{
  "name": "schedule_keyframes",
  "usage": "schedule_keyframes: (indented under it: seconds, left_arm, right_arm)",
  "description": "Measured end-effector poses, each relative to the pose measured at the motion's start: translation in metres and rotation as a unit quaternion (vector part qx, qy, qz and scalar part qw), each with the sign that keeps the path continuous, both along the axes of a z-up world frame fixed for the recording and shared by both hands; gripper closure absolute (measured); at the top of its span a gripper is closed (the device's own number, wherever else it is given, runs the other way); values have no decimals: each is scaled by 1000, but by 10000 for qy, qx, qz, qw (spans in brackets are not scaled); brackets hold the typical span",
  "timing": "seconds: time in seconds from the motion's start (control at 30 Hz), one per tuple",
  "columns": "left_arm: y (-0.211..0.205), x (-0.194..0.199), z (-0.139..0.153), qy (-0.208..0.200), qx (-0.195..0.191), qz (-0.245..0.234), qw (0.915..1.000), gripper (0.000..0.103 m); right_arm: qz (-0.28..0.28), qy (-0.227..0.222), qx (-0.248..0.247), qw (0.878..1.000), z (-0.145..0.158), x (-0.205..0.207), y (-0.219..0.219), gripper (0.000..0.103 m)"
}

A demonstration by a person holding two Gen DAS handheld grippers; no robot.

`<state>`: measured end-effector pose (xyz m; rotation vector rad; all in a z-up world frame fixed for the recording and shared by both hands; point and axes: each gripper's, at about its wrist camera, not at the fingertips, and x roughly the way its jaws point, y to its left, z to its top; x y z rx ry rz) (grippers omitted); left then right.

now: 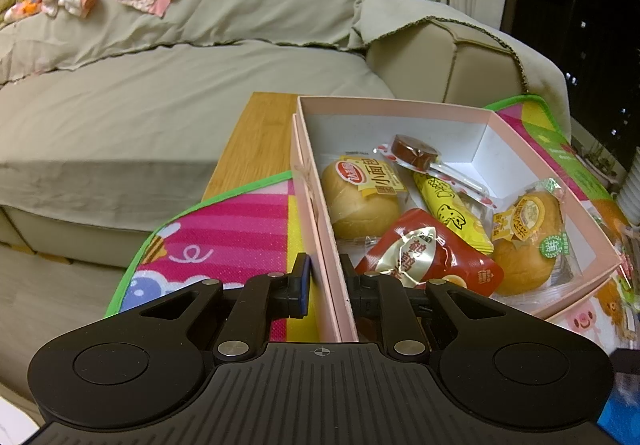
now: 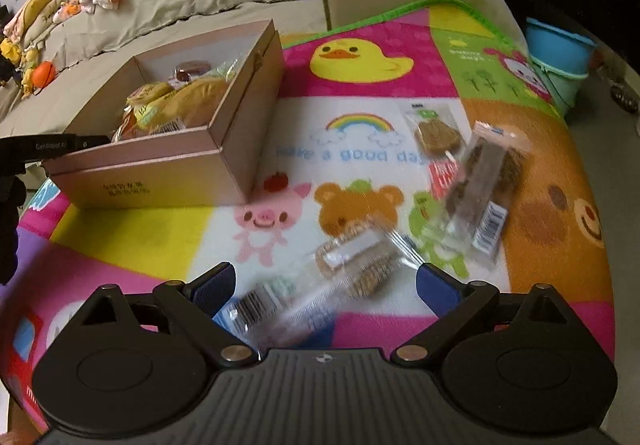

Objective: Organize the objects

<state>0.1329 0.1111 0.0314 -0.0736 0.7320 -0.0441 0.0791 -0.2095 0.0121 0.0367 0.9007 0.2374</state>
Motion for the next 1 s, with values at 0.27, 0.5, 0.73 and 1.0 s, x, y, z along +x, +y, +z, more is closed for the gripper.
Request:
schedule_keyframes:
  seconds: [0.27, 0.5, 0.73, 1.0]
  left_arm:
    - [0, 0, 0, 4, -11, -7, 10000, 87]
    - [0, 0, 0, 6, -11, -7, 10000, 87]
    - [1, 0, 0, 9, -16, -2, 10000, 87]
    - [1, 0, 1, 4, -31, 3, 10000, 86]
  right_arm:
    - [364, -410, -403, 9977, -7, 11, 22, 6]
    - [429, -410, -460, 9972, 0, 1, 15, 44]
    - [594, -259, -654, 9958, 8, -11, 14, 63]
    - [770, -359, -485, 9952, 33, -26, 18, 63]
